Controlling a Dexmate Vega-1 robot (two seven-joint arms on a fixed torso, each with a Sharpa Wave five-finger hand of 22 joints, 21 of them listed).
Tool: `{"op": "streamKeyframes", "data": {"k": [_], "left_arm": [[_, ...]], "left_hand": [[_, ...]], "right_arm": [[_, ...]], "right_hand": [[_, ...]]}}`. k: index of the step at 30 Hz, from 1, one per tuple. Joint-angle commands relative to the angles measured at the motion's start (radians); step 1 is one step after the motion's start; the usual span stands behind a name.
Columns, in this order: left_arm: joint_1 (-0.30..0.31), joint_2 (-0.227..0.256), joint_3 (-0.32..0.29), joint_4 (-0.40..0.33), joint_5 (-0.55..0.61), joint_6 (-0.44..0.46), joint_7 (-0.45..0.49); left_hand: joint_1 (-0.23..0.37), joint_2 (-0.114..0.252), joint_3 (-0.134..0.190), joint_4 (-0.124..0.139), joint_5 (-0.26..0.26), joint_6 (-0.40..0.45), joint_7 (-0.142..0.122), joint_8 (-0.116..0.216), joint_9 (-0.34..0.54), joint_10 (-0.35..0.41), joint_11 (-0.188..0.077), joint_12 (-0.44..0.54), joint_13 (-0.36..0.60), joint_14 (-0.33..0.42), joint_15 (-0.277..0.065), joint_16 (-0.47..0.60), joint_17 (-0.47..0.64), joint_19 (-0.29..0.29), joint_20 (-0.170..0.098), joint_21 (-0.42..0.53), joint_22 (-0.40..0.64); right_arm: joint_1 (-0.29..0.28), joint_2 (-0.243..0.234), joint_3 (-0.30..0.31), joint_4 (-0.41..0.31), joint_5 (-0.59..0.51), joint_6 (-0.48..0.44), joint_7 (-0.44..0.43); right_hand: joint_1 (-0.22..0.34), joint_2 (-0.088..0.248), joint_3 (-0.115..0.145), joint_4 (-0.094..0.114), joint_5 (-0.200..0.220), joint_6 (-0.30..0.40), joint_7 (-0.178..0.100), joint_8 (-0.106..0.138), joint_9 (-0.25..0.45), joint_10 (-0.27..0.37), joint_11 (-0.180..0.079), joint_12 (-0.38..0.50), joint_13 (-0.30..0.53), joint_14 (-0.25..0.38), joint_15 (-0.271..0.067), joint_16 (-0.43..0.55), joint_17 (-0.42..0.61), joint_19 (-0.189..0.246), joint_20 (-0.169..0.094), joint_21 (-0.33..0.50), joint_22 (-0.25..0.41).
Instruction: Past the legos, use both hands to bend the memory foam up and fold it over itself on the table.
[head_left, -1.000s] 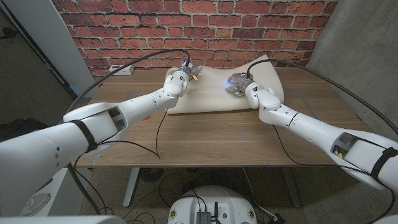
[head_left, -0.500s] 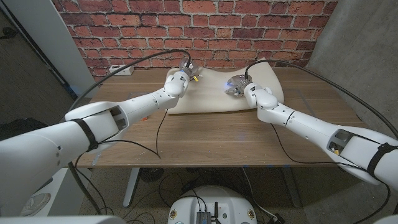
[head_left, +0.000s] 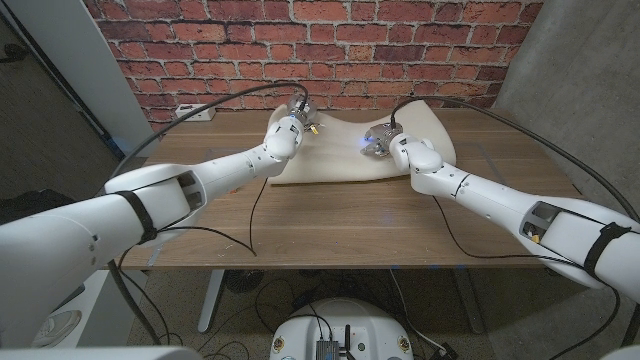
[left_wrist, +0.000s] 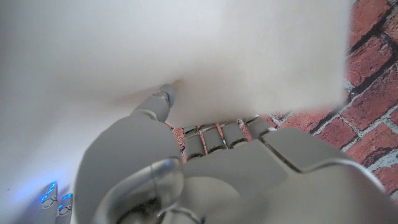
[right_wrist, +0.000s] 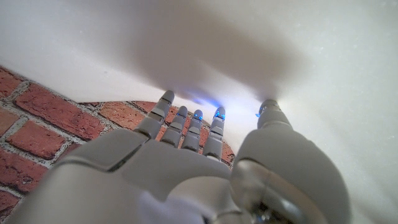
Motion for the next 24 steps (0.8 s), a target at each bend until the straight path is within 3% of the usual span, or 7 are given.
{"op": "streamKeyframes", "data": {"k": [1,6,11,14,18,23,24], "left_arm": [[0.015,-0.014,0.04,0.031,0.108,0.112,0.098],[0.039,-0.021,0.029,0.03,0.126,0.167,0.199],[0.073,0.036,-0.037,-0.094,0.046,0.108,0.214],[0.102,0.077,-0.086,-0.189,-0.017,0.06,0.178],[0.131,0.111,-0.119,-0.283,-0.054,0.037,0.089],[0.163,0.146,-0.156,-0.367,-0.105,-0.006,-0.024],[0.168,0.149,-0.163,-0.377,-0.113,-0.008,-0.045]], "left_hand": [[-0.054,-0.019,-0.069,0.005,-0.012,-0.16,-0.013,0.0,-0.001,-0.181,-0.015,-0.01,-0.001,-0.145,-0.054,-0.006,-0.009,-0.101,0.003,-0.064,0.001],[-0.076,-0.014,-0.096,0.007,-0.011,-0.215,-0.011,0.004,-0.002,-0.268,-0.022,-0.005,-0.004,-0.219,-0.037,-0.005,-0.014,-0.135,0.005,-0.095,0.001],[-0.091,0.019,-0.095,0.013,-0.004,-0.155,-0.025,0.031,-0.003,-0.19,-0.02,0.038,-0.006,-0.168,-0.056,0.024,-0.015,-0.073,0.002,-0.088,0.002],[-0.104,0.042,-0.084,0.017,0.002,-0.102,-0.011,0.042,-0.004,-0.135,-0.005,0.058,-0.009,-0.121,-0.053,0.035,-0.016,-0.023,0.007,-0.083,0.002],[-0.12,0.036,-0.089,0.02,0.001,-0.093,-0.006,0.04,-0.004,-0.125,-0.006,0.059,-0.011,-0.108,-0.045,0.035,-0.018,0.004,0.006,-0.08,0.002],[-0.212,0.049,-0.114,0.072,-0.009,-0.155,0.016,0.011,-0.003,-0.196,0.032,0.027,-0.015,-0.165,-0.017,0.013,-0.013,-0.026,0.033,-0.114,0.001],[-0.223,0.047,-0.119,0.077,-0.011,-0.169,0.012,0.007,-0.003,-0.202,0.029,0.025,-0.015,-0.174,-0.016,0.011,-0.014,-0.025,0.031,-0.117,0.001]], "right_arm": [[0.024,0.015,-0.023,0.038,0.011,0.005,0.009],[0.035,0.024,-0.032,0.054,0.013,0.006,0.01],[0.047,0.036,-0.043,0.073,0.013,0.007,0.012],[0.053,0.042,-0.048,0.085,0.018,0.012,0.013],[0.06,0.05,-0.055,0.096,0.018,0.009,0.01],[0.068,0.061,-0.063,0.111,0.02,-0.005,0.016],[0.069,0.061,-0.064,0.112,0.021,-0.006,0.017]], "right_hand": [[-0.002,0.004,-0.001,-0.006,0.008,-0.006,0.003,-0.003,0.001,-0.001,-0.001,-0.004,0.001,0.004,-0.038,-0.001,0.002,0.006,0.002,-0.007,0.002],[-0.002,0.005,-0.002,-0.007,0.009,-0.007,0.004,-0.004,0.001,-0.003,0.0,-0.006,0.001,0.0,-0.035,-0.003,0.002,0.005,0.003,-0.008,0.002],[-0.002,0.006,-0.002,-0.008,0.009,-0.008,0.005,-0.004,0.001,-0.004,0.001,-0.008,0.001,-0.001,-0.033,-0.003,0.002,0.004,0.003,-0.01,0.003],[-0.001,0.006,-0.002,-0.009,0.009,-0.008,0.005,-0.004,0.001,-0.005,0.001,-0.01,0.002,-0.002,-0.033,-0.004,0.002,0.004,0.002,-0.011,0.003],[-0.001,0.008,-0.002,-0.009,0.009,-0.008,0.005,-0.004,0.001,-0.006,0.001,-0.011,0.002,-0.004,-0.031,-0.005,0.002,0.004,0.003,-0.012,0.003],[-0.005,0.009,-0.003,-0.009,0.009,-0.018,0.006,-0.008,0.002,-0.01,0.001,-0.015,0.002,-0.01,-0.03,-0.007,0.003,0.003,0.002,-0.014,0.003],[-0.005,0.009,-0.003,-0.008,0.009,-0.019,0.006,-0.009,0.002,-0.013,0.001,-0.016,0.002,-0.011,-0.03,-0.007,0.003,0.003,0.002,-0.014,0.003]]}}
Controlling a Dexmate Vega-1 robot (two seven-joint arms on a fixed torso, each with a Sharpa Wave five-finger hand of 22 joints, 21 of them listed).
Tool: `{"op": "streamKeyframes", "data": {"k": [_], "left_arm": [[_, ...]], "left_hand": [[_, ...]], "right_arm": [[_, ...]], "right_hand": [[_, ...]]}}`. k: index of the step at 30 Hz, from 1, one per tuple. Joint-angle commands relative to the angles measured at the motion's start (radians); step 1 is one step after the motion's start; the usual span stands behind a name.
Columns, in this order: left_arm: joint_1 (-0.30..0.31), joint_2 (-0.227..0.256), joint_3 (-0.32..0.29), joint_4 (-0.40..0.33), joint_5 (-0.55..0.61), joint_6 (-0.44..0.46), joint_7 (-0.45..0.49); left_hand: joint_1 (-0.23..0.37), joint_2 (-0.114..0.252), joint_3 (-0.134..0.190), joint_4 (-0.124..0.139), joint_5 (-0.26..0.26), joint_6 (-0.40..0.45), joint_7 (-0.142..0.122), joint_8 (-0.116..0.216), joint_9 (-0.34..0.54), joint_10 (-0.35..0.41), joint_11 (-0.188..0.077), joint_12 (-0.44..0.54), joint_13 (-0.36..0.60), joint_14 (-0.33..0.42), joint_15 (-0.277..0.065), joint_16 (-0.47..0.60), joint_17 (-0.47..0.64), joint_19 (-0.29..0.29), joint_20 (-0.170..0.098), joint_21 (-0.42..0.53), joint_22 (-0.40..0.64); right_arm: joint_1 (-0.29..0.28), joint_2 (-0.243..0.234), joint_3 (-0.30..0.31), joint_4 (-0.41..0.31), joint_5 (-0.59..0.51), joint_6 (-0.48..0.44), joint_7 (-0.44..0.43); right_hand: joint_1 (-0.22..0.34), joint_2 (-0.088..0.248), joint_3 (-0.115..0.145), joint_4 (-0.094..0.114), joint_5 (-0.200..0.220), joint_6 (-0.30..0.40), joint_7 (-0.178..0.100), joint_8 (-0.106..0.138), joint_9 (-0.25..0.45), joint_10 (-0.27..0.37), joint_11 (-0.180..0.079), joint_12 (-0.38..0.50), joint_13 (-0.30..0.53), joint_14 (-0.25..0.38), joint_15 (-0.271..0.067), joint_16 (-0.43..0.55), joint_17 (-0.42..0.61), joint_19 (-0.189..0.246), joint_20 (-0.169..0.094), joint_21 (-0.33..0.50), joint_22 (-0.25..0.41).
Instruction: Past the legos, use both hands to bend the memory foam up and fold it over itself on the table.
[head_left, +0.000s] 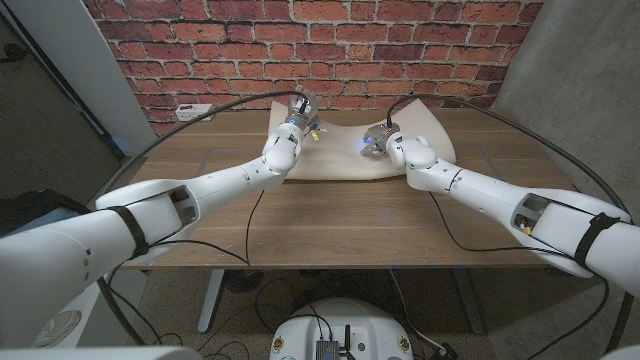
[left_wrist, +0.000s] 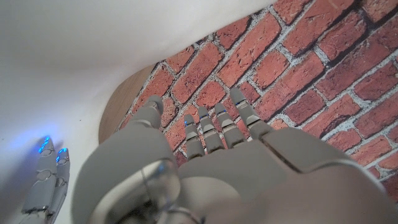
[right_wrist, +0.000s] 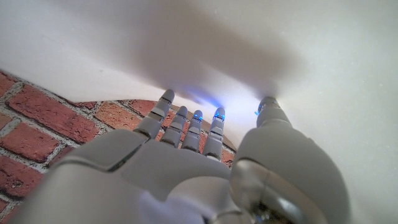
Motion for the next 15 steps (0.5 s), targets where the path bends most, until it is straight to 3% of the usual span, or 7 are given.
{"op": "streamKeyframes", "data": {"k": [1,5,8,11,15], "left_arm": [[0.077,0.079,-0.097,-0.204,-0.11,-0.071,-0.178],[0.092,0.085,-0.121,-0.233,-0.132,-0.061,-0.249],[0.103,0.088,-0.14,-0.257,-0.16,-0.047,-0.312],[0.103,0.094,-0.141,-0.272,-0.172,-0.041,-0.379],[0.097,0.098,-0.139,-0.275,-0.19,-0.049,-0.449]], "left_hand": [[-0.085,-0.003,-0.025,0.047,-0.013,-0.067,0.006,-0.018,0.001,-0.071,0.019,-0.026,-0.002,-0.061,-0.013,-0.018,0.003,-0.03,0.02,-0.035,0.0],[-0.144,-0.021,-0.053,0.072,-0.019,-0.1,0.01,-0.019,0.0,-0.102,0.02,-0.031,-0.004,-0.095,-0.005,-0.022,0.003,-0.053,0.018,-0.059,-0.001],[-0.204,-0.039,-0.082,0.097,-0.016,-0.132,0.029,-0.02,-0.002,-0.142,0.026,-0.035,-0.007,-0.138,0.015,-0.026,0.001,-0.081,0.022,-0.09,-0.002],[-0.266,-0.041,-0.106,0.123,-0.007,-0.195,0.047,-0.023,-0.006,-0.216,0.05,-0.041,-0.011,-0.208,0.032,-0.03,-0.001,-0.131,0.025,-0.139,-0.002],[-0.347,0.029,-0.102,0.193,0.011,-0.288,0.044,-0.025,-0.007,-0.323,0.043,-0.041,-0.015,-0.314,0.048,-0.029,0.001,-0.222,0.031,-0.211,0.001]], "right_arm": [[0.021,0.023,-0.021,0.036,0.006,-0.018,0.007],[0.024,0.023,-0.027,0.038,0.007,-0.028,0.009],[0.024,0.022,-0.028,0.033,0.009,-0.035,0.008],[0.024,0.02,-0.03,0.027,0.009,-0.042,0.01],[0.025,0.02,-0.033,0.023,0.008,-0.049,0.007]], "right_hand": [[-0.003,0.006,0.001,-0.004,0.009,-0.015,0.001,-0.005,0.002,-0.011,-0.005,-0.006,0.002,-0.008,-0.033,-0.008,0.003,0.002,0.002,-0.007,0.003],[-0.006,0.008,-0.001,-0.003,0.009,-0.017,0.001,-0.006,0.002,-0.013,0.003,-0.008,0.002,-0.014,-0.029,-0.01,0.003,0.0,0.002,-0.009,0.003],[-0.007,0.008,-0.001,-0.003,0.009,-0.019,0.002,-0.006,0.002,-0.013,0.003,-0.009,0.003,-0.015,-0.03,-0.01,0.004,-0.001,0.001,-0.01,0.003],[-0.009,0.009,-0.002,-0.002,0.009,-0.02,0.002,-0.006,0.002,-0.014,0.004,-0.01,0.003,-0.018,-0.029,-0.011,0.004,-0.001,0.001,-0.011,0.003],[-0.011,0.011,-0.002,-0.001,0.009,-0.021,0.002,-0.007,0.002,-0.016,0.002,-0.011,0.003,-0.019,-0.028,-0.011,0.005,-0.002,0.001,-0.012,0.003]]}}
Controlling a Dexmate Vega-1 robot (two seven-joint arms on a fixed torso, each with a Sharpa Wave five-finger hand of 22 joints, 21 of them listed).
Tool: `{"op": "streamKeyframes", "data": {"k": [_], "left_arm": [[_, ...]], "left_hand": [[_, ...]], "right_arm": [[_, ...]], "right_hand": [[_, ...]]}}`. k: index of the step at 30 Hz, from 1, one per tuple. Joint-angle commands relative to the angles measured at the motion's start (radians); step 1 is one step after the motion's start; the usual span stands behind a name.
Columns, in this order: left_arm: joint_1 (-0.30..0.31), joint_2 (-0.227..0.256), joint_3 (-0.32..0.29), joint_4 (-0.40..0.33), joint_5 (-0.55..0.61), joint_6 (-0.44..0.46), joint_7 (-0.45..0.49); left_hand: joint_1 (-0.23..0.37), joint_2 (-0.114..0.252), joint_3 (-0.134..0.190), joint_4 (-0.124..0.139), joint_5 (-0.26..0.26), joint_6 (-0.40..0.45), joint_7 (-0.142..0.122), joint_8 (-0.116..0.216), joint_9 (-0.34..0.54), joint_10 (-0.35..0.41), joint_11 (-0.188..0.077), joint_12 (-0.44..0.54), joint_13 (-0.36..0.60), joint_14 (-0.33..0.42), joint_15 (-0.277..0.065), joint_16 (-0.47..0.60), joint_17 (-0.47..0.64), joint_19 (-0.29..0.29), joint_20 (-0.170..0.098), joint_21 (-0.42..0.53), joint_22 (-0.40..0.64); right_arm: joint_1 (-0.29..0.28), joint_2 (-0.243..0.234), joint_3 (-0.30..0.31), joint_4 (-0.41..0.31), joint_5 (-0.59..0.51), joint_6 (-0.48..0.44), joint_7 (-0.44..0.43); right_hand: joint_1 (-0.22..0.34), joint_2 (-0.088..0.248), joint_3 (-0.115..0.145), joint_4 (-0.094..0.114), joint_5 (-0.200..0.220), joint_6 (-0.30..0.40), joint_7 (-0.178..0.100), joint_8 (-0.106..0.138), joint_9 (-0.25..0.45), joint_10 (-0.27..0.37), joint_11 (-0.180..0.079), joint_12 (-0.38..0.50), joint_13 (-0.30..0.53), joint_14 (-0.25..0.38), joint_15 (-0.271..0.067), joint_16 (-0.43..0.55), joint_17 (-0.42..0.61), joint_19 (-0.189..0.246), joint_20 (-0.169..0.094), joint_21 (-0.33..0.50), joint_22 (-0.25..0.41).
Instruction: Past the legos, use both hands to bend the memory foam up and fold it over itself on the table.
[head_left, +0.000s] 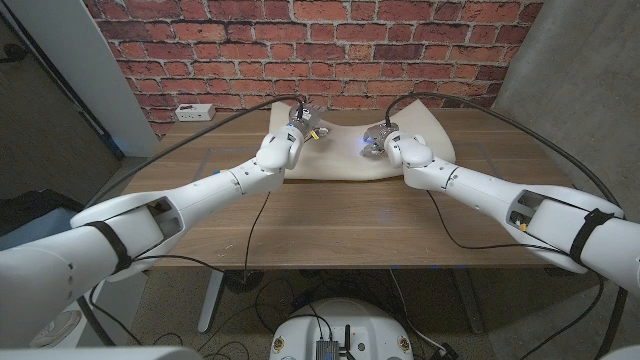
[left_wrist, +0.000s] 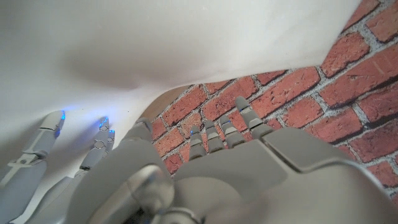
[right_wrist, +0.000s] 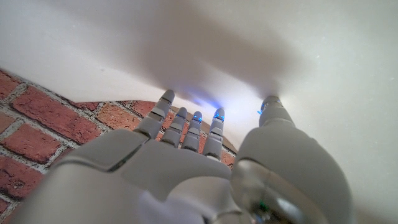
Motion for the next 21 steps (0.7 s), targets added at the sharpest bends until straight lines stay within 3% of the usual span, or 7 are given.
{"op": "streamKeyframes", "data": {"k": [1,3,6,21], "left_arm": [[0.019,0.029,-0.037,-0.073,-0.076,-0.008,-0.236],[0.019,0.029,-0.037,-0.069,-0.083,-0.012,-0.252],[0.01,0.028,-0.023,-0.059,-0.072,-0.014,-0.28],[-0.023,0.016,0.029,-0.016,-0.031,-0.007,-0.411]], "left_hand": [[-0.086,0.069,0.013,0.084,0.024,-0.1,-0.004,-0.007,0.002,-0.112,-0.004,-0.001,-0.002,-0.109,0.02,-0.003,0.005,-0.096,0.005,-0.069,0.006],[-0.12,0.078,0.025,0.121,0.035,-0.137,0.002,-0.008,0.002,-0.157,0.005,-0.003,-0.003,-0.151,0.022,-0.004,0.006,-0.132,0.006,-0.092,0.008],[-0.149,0.083,0.041,0.139,0.046,-0.17,0.016,-0.008,0.003,-0.192,0.001,-0.003,-0.003,-0.187,0.015,-0.003,0.007,-0.156,-0.006,-0.109,0.009],[-0.228,0.085,0.09,0.149,0.071,-0.276,0.043,-0.009,0.003,-0.297,0.01,-0.004,-0.003,-0.266,0.021,0.0,0.01,-0.218,-0.016,-0.15,0.012]], "right_arm": [[0.006,0.002,-0.013,-0.006,-0.001,-0.028,-0.001],[0.005,0.0,-0.012,-0.011,0.0,-0.033,0.002],[0.003,-0.004,-0.012,-0.022,-0.002,-0.042,0.002],[-0.008,-0.019,-0.011,-0.056,-0.011,-0.067,0.008]], "right_hand": [[-0.006,0.006,-0.002,-0.001,0.009,-0.008,0.002,-0.003,0.002,-0.003,0.003,-0.002,0.003,-0.006,-0.025,-0.004,0.003,-0.003,0.0,-0.004,0.003],[-0.006,0.006,-0.002,0.0,0.009,-0.008,0.003,-0.003,0.002,-0.003,0.002,-0.002,0.003,-0.007,-0.025,-0.005,0.003,-0.003,-0.001,-0.004,0.003],[-0.007,0.007,-0.002,-0.001,0.008,-0.009,0.005,-0.003,0.002,-0.004,0.0,-0.003,0.003,-0.008,-0.024,-0.005,0.003,-0.003,-0.002,-0.005,0.003],[-0.008,0.011,-0.003,-0.001,0.008,-0.016,0.005,-0.004,0.002,-0.007,0.001,-0.006,0.004,-0.016,-0.022,-0.008,0.003,-0.007,-0.003,-0.008,0.003]]}}
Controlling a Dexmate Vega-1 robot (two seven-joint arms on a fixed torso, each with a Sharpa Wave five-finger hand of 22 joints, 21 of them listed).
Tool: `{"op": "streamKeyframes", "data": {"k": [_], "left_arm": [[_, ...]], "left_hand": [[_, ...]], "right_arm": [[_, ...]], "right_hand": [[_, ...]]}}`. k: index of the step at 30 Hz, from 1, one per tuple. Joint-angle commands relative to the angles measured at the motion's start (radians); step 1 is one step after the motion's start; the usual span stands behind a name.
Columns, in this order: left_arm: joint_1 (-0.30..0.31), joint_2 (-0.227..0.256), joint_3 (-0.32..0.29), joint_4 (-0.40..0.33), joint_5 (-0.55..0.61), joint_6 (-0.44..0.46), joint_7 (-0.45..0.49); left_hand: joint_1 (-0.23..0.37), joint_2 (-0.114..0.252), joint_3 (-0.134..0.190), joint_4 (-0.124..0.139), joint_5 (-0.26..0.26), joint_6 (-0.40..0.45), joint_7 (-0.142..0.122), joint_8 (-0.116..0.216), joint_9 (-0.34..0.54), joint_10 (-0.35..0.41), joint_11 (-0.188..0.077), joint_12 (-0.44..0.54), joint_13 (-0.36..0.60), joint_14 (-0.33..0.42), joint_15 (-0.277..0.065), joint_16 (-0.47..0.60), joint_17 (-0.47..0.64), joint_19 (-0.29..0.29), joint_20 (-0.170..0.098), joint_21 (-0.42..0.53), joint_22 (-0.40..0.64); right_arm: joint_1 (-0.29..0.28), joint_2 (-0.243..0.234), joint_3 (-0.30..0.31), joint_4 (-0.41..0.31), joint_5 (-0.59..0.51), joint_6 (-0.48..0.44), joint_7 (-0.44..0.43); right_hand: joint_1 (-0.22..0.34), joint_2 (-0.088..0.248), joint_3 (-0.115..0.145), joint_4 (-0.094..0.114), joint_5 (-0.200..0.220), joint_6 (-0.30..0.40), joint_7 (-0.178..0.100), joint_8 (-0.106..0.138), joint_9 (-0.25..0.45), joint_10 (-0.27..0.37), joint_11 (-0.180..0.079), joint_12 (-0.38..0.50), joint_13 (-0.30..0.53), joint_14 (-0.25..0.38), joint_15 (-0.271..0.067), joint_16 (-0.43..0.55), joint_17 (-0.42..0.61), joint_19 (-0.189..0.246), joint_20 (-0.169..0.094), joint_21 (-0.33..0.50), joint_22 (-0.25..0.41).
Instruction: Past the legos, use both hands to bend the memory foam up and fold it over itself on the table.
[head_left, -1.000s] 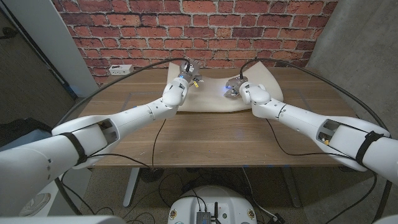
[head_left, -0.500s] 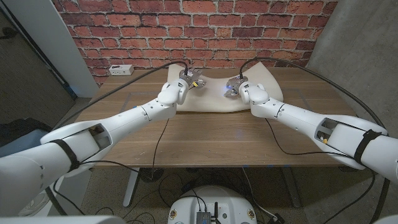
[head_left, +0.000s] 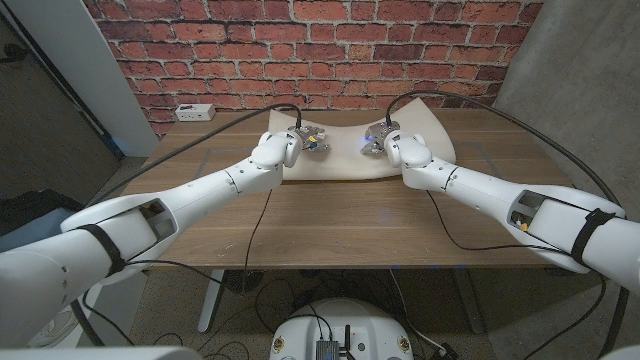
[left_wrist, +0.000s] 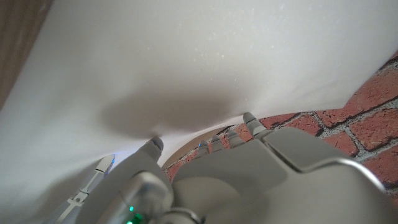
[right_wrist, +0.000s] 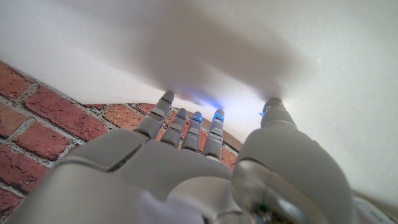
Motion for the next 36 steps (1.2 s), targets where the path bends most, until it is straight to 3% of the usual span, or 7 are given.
{"op": "streamKeyframes", "data": {"k": [1,11,25,33,36], "left_arm": [[-0.029,-0.006,0.042,0.035,0.029,0.0,-0.119],[-0.031,-0.016,0.075,0.088,0.087,-0.018,-0.092],[-0.056,-0.06,0.151,0.246,0.263,-0.068,0.114],[-0.049,-0.092,0.155,0.342,0.246,-0.124,0.225],[-0.046,-0.101,0.154,0.366,0.227,-0.135,0.241]], "left_hand": [[-0.039,0.08,0.022,0.002,0.014,-0.088,0.006,-0.001,0.003,-0.122,0.009,-0.003,0.002,-0.108,0.005,0.003,0.002,-0.111,-0.011,-0.017,0.004],[-0.06,0.075,0.027,0.003,0.016,-0.107,-0.001,0.0,0.003,-0.137,0.007,0.0,0.002,-0.122,0.004,0.005,0.003,-0.121,-0.013,-0.024,0.005],[-0.104,0.063,0.025,-0.001,0.021,-0.07,-0.019,0.021,0.003,-0.103,-0.011,0.022,0.002,-0.101,-0.022,0.02,0.002,-0.086,-0.027,-0.02,0.005],[-0.117,0.062,0.025,0.0,0.025,-0.069,-0.04,0.019,0.004,-0.099,-0.017,0.024,0.002,-0.097,-0.036,0.021,0.001,-0.074,-0.035,-0.018,0.005],[-0.12,0.062,0.024,0.0,0.026,-0.069,-0.041,0.019,0.004,-0.098,-0.019,0.025,0.002,-0.096,-0.037,0.022,0.001,-0.07,-0.036,-0.017,0.005]], "right_arm": [[-0.006,-0.008,-0.001,-0.019,-0.008,-0.016,0.003],[0.002,0.001,-0.004,0.002,-0.005,-0.012,0.003],[0.005,0.003,-0.003,0.014,0.009,-0.008,0.006],[-0.007,-0.013,0.009,-0.013,0.019,-0.028,0.013],[-0.014,-0.021,0.026,-0.027,0.038,-0.031,0.013]], "right_hand": [[-0.005,0.008,-0.003,-0.001,0.008,-0.006,0.004,0.0,0.002,-0.004,-0.004,-0.005,0.004,-0.005,-0.022,-0.001,0.003,-0.007,-0.003,0.0,0.003],[-0.006,0.009,-0.003,-0.002,0.008,-0.006,0.003,0.001,0.002,-0.004,0.0,-0.006,0.004,-0.008,-0.021,-0.002,0.003,-0.008,-0.003,-0.002,0.003],[-0.008,0.009,-0.004,-0.004,0.008,-0.005,0.003,0.002,0.002,-0.003,-0.001,-0.007,0.004,-0.008,-0.022,-0.002,0.003,-0.008,-0.003,-0.004,0.003],[-0.008,0.011,-0.004,-0.005,0.008,-0.005,0.004,0.003,0.002,-0.003,-0.001,-0.008,0.004,-0.007,-0.021,-0.001,0.003,-0.006,-0.003,-0.003,0.003],[-0.013,0.033,0.002,0.004,0.009,-0.002,0.004,0.004,0.003,-0.001,-0.005,-0.008,0.005,-0.005,-0.026,0.002,0.007,-0.004,-0.007,-0.004,0.003]]}}
